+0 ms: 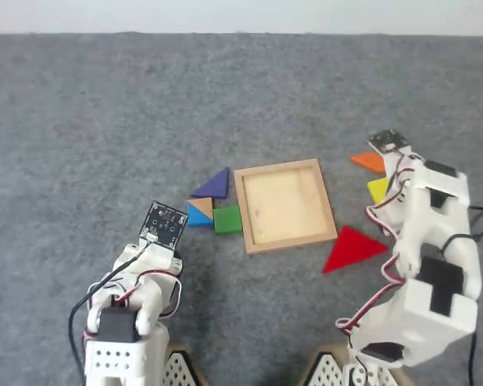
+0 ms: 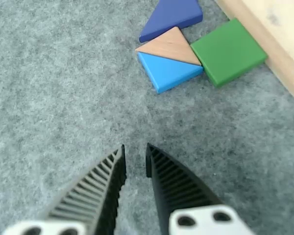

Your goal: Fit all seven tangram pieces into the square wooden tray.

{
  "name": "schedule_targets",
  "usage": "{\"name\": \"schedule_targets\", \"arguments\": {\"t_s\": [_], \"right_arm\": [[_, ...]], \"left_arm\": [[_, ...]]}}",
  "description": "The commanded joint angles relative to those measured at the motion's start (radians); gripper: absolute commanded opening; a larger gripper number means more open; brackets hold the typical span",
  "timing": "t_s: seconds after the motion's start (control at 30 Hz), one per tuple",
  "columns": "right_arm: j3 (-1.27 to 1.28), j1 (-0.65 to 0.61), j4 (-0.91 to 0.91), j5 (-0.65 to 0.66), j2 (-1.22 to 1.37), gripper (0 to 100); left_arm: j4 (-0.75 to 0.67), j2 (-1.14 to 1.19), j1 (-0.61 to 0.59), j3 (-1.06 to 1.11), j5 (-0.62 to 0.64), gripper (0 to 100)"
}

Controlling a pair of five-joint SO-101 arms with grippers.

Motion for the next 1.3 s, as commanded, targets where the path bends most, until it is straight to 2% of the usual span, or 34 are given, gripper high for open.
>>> {"name": "schedule_targets", "arguments": {"t_s": [0.0, 0.13, 0.27, 0.4, 0.53, 0.7, 1.27], "right_arm": [[-0.031, -0.062, 0.087, -0.173, -0.163, 5.0], [-0.069, -0.163, 0.117, -0.339, -0.199, 16.2], [-0.146, -0.211, 0.094, -0.491, -0.128, 28.6], [-0.255, -0.189, 0.051, -0.641, 0.024, 28.2], [-0.388, -0.165, 0.094, -0.657, 0.176, 28.6], [-0.516, -0.156, 0.107, -0.651, 0.291, 37.4], [-0.684, -0.139, 0.101, -0.721, 0.438, 35.1]], "left_arm": [[0.006, -0.023, 0.005, -0.01, 0.005, 6], [0.006, -0.023, 0.005, -0.01, 0.005, 6], [0.006, -0.023, 0.005, -0.01, 0.005, 6], [0.006, -0.023, 0.005, -0.01, 0.005, 6], [0.006, -0.023, 0.005, -0.01, 0.005, 6], [0.006, -0.023, 0.005, -0.01, 0.005, 6], [0.006, -0.023, 0.005, -0.01, 0.005, 6]]}}
